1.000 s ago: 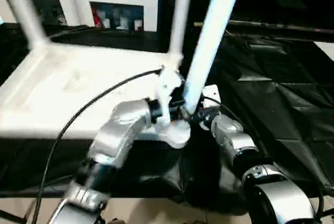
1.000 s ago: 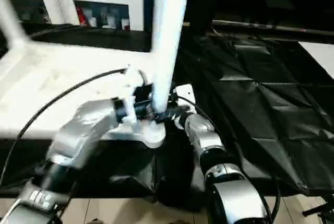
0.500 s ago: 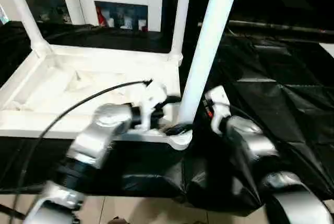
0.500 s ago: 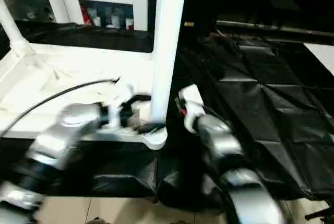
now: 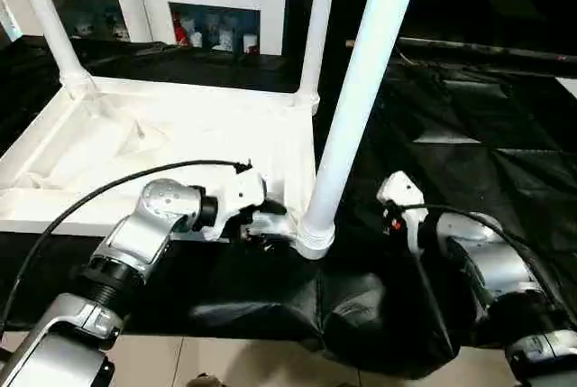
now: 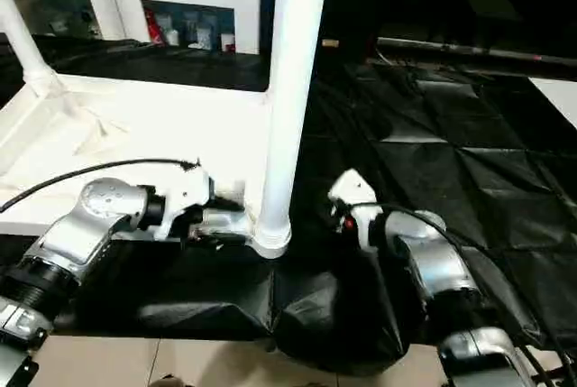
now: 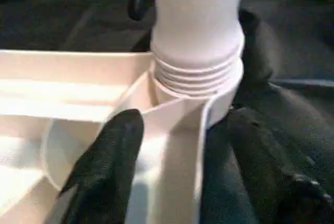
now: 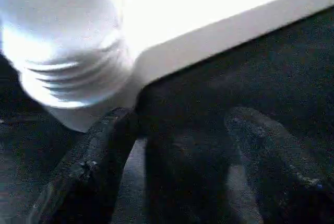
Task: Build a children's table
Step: Rotate table base
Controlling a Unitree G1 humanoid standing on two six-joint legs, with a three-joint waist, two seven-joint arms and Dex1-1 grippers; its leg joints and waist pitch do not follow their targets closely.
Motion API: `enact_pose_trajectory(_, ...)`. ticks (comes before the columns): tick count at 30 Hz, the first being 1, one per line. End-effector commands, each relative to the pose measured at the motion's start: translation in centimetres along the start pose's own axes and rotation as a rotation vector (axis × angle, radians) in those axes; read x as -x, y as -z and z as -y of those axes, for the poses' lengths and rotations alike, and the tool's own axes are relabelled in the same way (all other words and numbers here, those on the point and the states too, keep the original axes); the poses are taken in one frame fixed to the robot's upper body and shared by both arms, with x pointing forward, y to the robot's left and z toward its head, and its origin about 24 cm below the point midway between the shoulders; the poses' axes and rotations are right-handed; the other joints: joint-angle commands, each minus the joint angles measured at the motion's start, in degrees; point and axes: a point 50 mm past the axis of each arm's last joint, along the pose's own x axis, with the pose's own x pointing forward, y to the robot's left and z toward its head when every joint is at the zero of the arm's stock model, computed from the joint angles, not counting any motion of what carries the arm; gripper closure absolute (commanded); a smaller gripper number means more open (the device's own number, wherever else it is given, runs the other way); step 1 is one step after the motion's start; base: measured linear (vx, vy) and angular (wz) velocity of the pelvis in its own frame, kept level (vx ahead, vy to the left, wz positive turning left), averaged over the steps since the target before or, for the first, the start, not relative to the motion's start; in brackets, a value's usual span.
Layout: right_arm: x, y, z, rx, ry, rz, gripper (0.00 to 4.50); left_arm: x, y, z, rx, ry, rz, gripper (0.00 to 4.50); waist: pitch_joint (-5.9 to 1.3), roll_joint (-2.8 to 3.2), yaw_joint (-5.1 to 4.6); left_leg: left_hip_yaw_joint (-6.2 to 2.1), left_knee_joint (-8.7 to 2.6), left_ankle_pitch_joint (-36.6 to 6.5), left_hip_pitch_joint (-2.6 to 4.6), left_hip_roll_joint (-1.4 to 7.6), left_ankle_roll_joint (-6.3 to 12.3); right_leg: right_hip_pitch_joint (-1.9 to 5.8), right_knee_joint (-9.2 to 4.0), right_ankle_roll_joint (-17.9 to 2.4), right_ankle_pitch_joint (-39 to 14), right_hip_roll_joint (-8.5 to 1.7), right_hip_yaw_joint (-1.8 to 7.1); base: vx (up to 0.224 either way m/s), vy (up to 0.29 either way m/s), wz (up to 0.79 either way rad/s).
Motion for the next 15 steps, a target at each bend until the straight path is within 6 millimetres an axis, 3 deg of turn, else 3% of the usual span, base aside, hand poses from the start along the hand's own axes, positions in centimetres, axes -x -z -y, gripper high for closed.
enact_pose_trajectory(1, 0.6, -0.3, -0.5, 0.005, -0.056, 0.0, 1.25, 0.1, -0.4, -0.3, -0.026, 0.026, -0.008, 2.0, -4.03, 0.44, 0.38, 0.2, -3.81, -11.6, 0.08, 0.73, 1.62, 3.51, -4.31, -11.5, -11.3, -3.23, 2.48, 0.0, 0.0, 0.0)
enact_pose_trajectory(5, 1.1, -0.6, -1.3, 0.003, -0.13, 0.007, 1.25, 0.3, -0.1, -0.7, -0.03, 0.028, -0.019, 2.23, -4.08, 0.4, 0.93, 0.16, -3.78, -12.1, 0.14, 0.82, 1.88, 3.53, -4.35, -10.7, -11.6, -3.22, 2.48, 0.0, 0.0, 0.0)
enact_pose_trajectory(7, 1.6, -0.8, -1.5, 0.024, -0.155, 0.011, 1.25, 0.4, 0.0, -1.0, -0.03, 0.025, -0.031, 2.35, -4.08, 0.66, 0.98, 0.08, -3.82, -12.0, 0.07, 0.86, 1.59, 3.48, -4.29, -10.9, -11.3, -3.34, 2.51, 0.0, 0.0, 0.0)
enact_pose_trajectory(15, 2.3, -1.0, -2.0, 0.022, -0.188, -0.002, 1.25, 0.5, 0.5, -1.6, -0.018, 0.033, -0.063, 2.92, -4.09, 0.5, 1.01, 0.02, -3.82, -11.9, -0.05, 0.78, 1.4, 3.64, -4.39, -10.9, -11.2, -3.37, 2.45, 0.0, 0.0, 0.0)
